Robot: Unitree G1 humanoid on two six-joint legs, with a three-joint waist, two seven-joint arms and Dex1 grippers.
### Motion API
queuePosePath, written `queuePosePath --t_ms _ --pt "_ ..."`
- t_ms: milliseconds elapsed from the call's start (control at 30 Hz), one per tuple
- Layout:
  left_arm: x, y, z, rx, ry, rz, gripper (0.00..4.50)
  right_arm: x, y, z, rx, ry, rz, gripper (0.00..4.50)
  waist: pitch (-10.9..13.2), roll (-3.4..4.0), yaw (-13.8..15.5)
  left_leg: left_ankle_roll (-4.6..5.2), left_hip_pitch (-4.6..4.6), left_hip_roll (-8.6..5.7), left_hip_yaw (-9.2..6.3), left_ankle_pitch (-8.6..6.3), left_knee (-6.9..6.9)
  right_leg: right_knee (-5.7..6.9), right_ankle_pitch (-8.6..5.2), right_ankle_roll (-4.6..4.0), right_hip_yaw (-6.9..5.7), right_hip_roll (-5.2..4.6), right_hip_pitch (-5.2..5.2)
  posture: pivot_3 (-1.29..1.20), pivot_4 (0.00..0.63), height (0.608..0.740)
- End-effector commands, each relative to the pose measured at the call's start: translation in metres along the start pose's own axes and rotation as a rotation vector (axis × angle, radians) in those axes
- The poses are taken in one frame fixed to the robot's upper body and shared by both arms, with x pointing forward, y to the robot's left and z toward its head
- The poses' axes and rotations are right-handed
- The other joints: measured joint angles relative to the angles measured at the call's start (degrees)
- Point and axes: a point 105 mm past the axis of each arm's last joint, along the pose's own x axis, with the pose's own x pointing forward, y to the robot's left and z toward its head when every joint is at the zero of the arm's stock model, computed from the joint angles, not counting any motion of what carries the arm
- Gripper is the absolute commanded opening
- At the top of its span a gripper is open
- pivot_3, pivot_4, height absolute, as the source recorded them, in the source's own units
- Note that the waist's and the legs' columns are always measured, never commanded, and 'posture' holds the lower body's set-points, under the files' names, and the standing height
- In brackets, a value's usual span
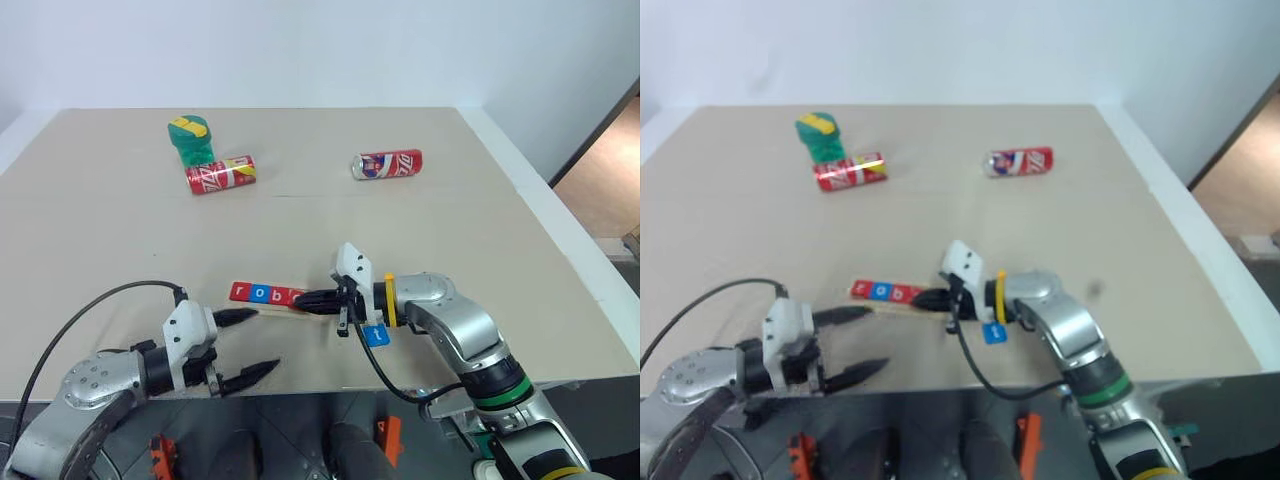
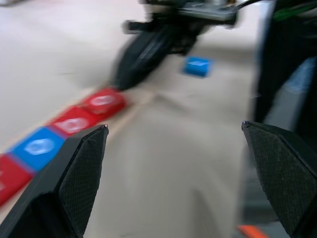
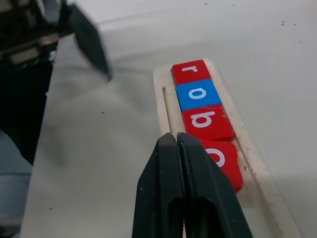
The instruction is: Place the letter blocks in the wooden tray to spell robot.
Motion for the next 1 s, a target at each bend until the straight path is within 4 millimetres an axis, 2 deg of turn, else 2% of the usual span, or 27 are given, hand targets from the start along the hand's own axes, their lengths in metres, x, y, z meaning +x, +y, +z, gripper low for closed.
queuePosePath --t_ms 33,200,333,800,900,1000 --pt "0.001 0.007 0.007 0.040 -0.028 0.063 4.50 0.000 0.006 0.004 -0.038 0.001 0.026 0.21 0.00 -0.01 -0.01 0.00 -0.01 0.00 0.01 0.00 0.00 0.00 0.00 0.01 0.01 0.00 -0.01 0.00 0.150 0.740" --pt "0.003 0.003 0.004 0.049 -0.022 0.066 4.50 0.002 0.007 0.000 -0.049 0.017 0.029 0.21 0.00 -0.02 -0.01 0.00 -0.04 0.01 -0.02 0.00 -0.01 0.00 -0.01 0.02 0.00 0.03 -0.02 0.00 0.150 0.740" --pt "0.004 0.001 0.004 0.049 -0.023 0.067 4.50 0.005 0.000 -0.004 -0.068 0.029 -0.004 0.21 0.00 -0.02 -0.01 0.00 -0.03 0.05 -0.05 0.00 0.00 0.01 0.01 -0.02 -0.03 0.08 -0.02 0.00 0.150 0.740" --pt "0.006 -0.005 0.003 0.047 -0.021 0.061 4.50 0.021 -0.011 0.004 -0.179 0.006 -0.017 0.21 -0.01 -0.02 -0.02 0.00 -0.02 0.04 -0.03 0.00 0.02 0.01 0.04 0.00 -0.02 0.07 -0.01 0.00 0.150 0.740" --pt "0.005 -0.007 0.002 0.044 -0.020 0.057 4.50 0.019 -0.013 0.007 -0.180 -0.003 -0.021 0.21 -0.01 -0.02 -0.01 0.00 -0.02 0.04 -0.03 0.00 0.02 0.02 0.04 0.01 -0.02 0.06 -0.01 0.00 0.150 0.740" --pt "0.005 -0.009 0.004 0.053 -0.026 0.039 4.50 0.009 -0.012 0.015 -0.138 -0.031 -0.012 0.21 0.00 -0.02 0.00 0.00 -0.03 0.04 -0.04 0.00 0.03 0.02 0.04 0.01 -0.02 0.06 0.00 0.00 0.150 0.740"
